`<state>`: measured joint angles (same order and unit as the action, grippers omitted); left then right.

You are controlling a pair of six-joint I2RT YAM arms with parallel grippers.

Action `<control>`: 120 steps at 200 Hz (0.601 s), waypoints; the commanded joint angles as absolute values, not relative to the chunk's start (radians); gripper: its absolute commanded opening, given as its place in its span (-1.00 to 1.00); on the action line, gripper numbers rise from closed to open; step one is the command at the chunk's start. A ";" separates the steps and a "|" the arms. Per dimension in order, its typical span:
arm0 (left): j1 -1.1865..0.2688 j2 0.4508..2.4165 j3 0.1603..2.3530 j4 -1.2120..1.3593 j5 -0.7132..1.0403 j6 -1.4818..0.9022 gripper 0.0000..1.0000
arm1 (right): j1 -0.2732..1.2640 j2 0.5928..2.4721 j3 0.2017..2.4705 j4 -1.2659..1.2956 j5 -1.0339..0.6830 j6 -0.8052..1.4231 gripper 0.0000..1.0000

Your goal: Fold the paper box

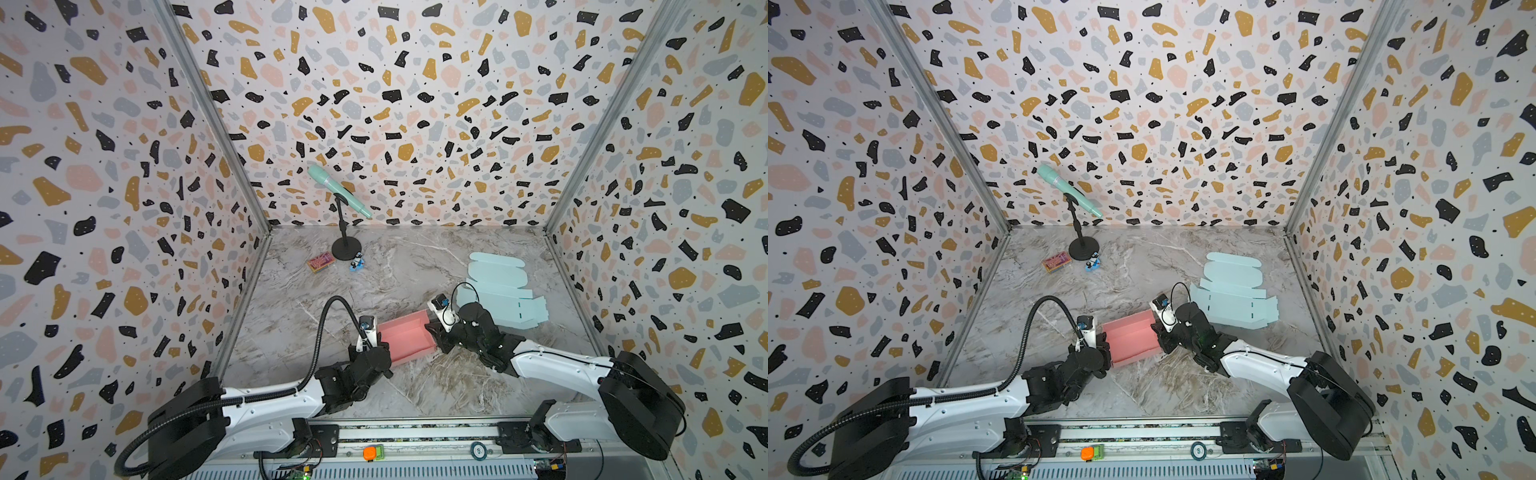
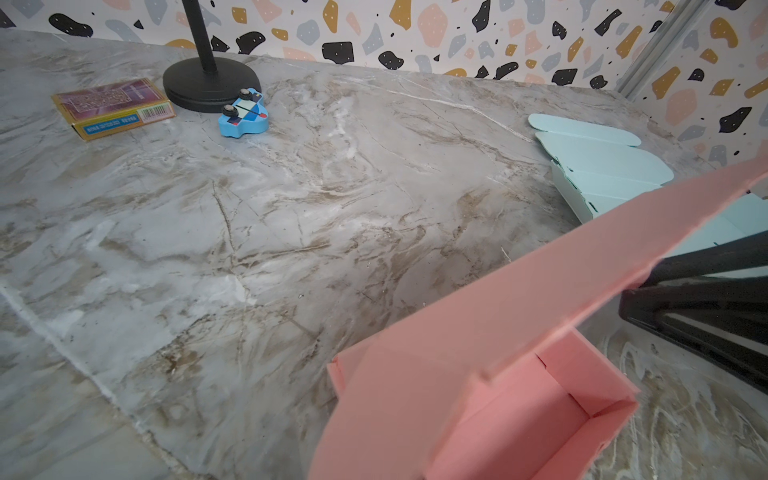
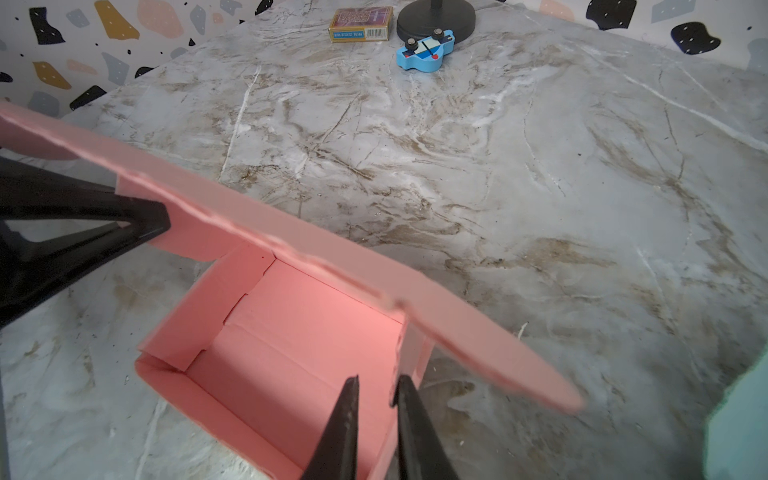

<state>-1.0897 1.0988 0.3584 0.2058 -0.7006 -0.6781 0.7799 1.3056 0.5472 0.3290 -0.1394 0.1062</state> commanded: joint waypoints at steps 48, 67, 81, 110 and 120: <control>-1.093 1.105 0.388 0.225 -0.741 -0.581 -1.00 | 0.804 1.263 0.551 0.331 -0.161 0.128 -0.60; -1.086 1.113 0.390 0.238 -0.747 -0.572 -1.00 | 0.829 1.268 0.553 0.339 -0.152 0.136 -0.60; -1.076 1.120 0.391 0.245 -0.749 -0.565 -1.00 | 0.842 1.271 0.553 0.337 -0.144 0.140 -0.60; -1.054 1.144 0.384 0.299 -0.740 -0.535 -1.00 | 0.854 1.280 0.550 0.345 -0.139 0.146 -0.60; -1.046 1.156 0.383 0.314 -0.736 -0.521 -1.00 | 0.856 1.285 0.551 0.346 -0.138 0.146 -0.60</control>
<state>-1.0615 1.1290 0.3607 0.2363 -0.7429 -0.5686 0.8417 1.2907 0.5453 0.3294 -0.1337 0.1337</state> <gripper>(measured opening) 0.042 0.199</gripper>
